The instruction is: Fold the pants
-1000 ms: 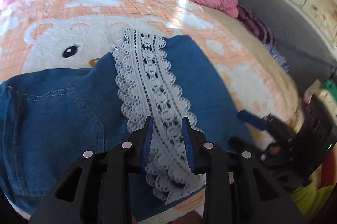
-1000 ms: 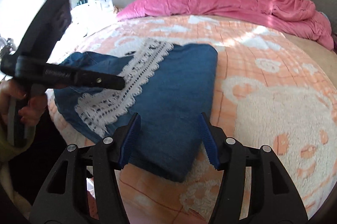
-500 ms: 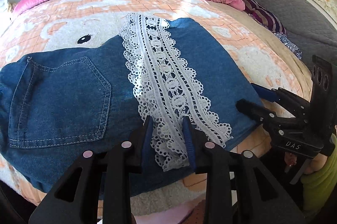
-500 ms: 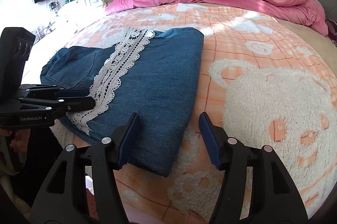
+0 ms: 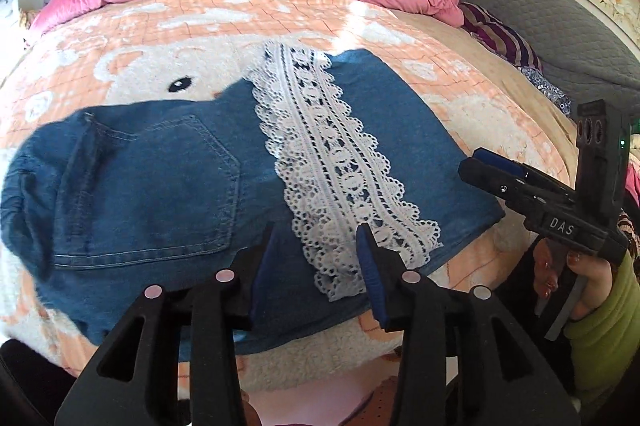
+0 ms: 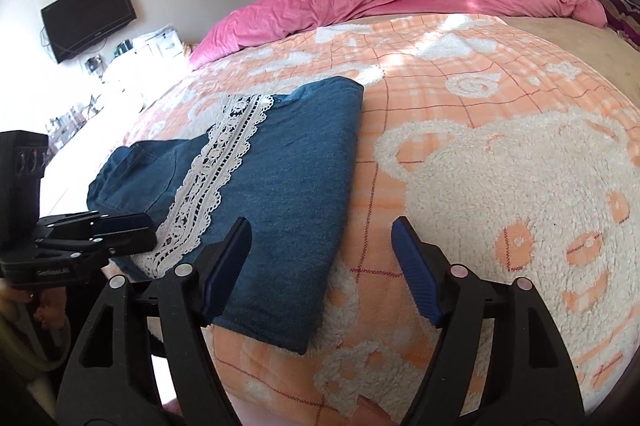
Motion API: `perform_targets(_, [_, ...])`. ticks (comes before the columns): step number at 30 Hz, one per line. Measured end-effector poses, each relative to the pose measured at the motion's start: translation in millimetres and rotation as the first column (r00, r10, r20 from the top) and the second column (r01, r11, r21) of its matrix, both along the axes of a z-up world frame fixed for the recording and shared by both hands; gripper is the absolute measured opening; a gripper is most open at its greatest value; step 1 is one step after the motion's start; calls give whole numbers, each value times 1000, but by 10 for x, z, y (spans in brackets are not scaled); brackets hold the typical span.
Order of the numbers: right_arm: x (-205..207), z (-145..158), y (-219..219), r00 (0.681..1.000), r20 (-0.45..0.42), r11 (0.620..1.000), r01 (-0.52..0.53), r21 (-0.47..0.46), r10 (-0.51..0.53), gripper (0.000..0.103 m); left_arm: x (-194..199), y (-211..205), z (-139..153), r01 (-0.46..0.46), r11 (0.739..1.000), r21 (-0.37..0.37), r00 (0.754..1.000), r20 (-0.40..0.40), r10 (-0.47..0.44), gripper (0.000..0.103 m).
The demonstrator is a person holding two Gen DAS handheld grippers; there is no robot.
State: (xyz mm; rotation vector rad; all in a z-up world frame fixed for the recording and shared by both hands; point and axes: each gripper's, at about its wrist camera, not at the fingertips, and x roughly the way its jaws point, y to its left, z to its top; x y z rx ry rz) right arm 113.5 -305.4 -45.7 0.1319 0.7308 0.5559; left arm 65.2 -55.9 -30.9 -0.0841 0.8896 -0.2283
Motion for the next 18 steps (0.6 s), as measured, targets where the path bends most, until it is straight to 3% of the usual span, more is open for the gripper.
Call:
perform_targets(8, [-109, 112, 59, 995, 92, 998, 53, -42, -49, 71, -125, 364, 210, -71, 996, -56, 996, 48, 74, 56])
perform_targets(13, [-75, 400, 278, 987, 156, 993, 48, -103, -32, 77, -190, 536, 287, -99, 994, -52, 992, 68, 103, 58])
perform_targets(16, [131, 598, 583, 991, 129, 995, -23, -95, 36, 78, -223, 595, 296, -111, 993, -40, 991, 77, 113, 58])
perform_targets(18, [309, 666, 831, 994, 91, 990, -40, -132, 53, 78, -237, 678, 304, -127, 990, -58, 988, 76, 132, 64])
